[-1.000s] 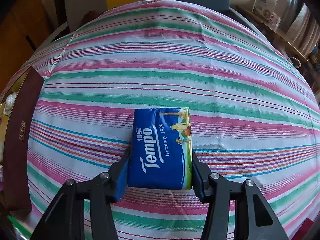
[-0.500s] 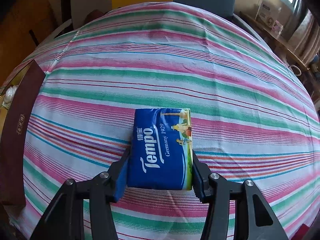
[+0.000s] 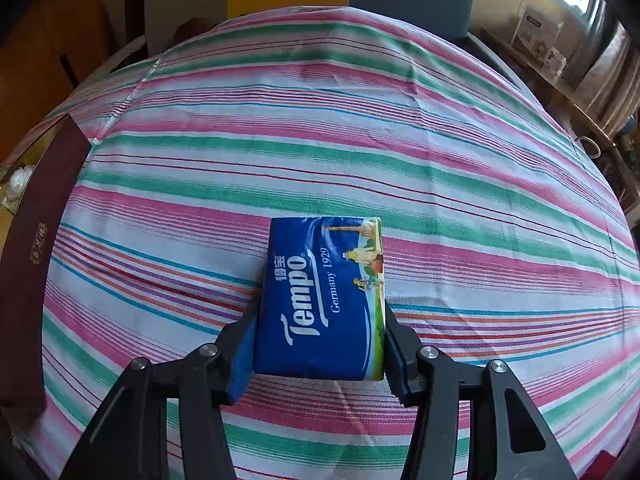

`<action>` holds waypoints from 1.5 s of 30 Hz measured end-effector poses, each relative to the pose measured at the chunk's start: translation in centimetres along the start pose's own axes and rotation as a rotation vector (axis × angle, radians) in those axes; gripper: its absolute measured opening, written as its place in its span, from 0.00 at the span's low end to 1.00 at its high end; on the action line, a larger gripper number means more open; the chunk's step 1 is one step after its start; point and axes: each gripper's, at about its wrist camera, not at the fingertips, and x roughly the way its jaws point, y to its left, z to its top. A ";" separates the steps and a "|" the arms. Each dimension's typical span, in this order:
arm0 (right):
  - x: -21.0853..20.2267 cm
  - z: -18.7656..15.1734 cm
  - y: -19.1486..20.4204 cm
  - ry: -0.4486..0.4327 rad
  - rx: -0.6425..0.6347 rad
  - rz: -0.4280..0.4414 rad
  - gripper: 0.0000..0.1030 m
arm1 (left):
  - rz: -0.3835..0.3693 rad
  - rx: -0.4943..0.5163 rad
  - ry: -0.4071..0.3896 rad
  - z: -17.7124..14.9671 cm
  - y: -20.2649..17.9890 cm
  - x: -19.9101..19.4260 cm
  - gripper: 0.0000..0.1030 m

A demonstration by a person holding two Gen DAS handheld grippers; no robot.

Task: Organize objects
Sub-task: 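Carry the cracker packet into the gold tray and open the left gripper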

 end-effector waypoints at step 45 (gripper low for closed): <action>0.3 0.2 0.0 -0.008 0.000 0.005 0.52 | 0.185 -0.181 0.051 8.8 8.0 8.0 0.42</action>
